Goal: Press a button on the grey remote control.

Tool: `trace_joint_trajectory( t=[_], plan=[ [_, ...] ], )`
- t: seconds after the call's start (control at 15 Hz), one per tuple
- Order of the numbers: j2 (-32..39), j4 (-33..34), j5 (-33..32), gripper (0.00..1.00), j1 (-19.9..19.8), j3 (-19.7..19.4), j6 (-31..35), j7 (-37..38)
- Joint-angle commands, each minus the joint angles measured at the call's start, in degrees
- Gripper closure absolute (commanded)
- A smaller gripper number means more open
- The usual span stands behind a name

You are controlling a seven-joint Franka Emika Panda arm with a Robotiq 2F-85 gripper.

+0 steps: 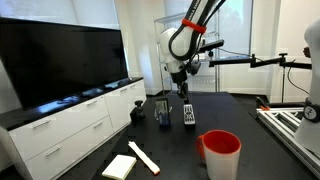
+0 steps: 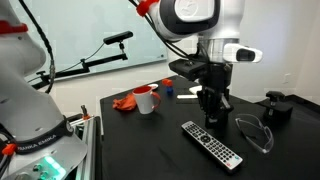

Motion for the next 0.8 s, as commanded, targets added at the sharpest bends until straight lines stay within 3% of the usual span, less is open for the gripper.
trace_joint_trajectory(
  t=[0.0, 0.73],
  plan=[
    [0.3, 0.7, -1.2, 1.00, 0.1, 0.1, 0.3, 0.5],
    [2.0, 0.0, -0.9, 1.00, -0.1, 0.0, 1.2, 0.2]
  ],
)
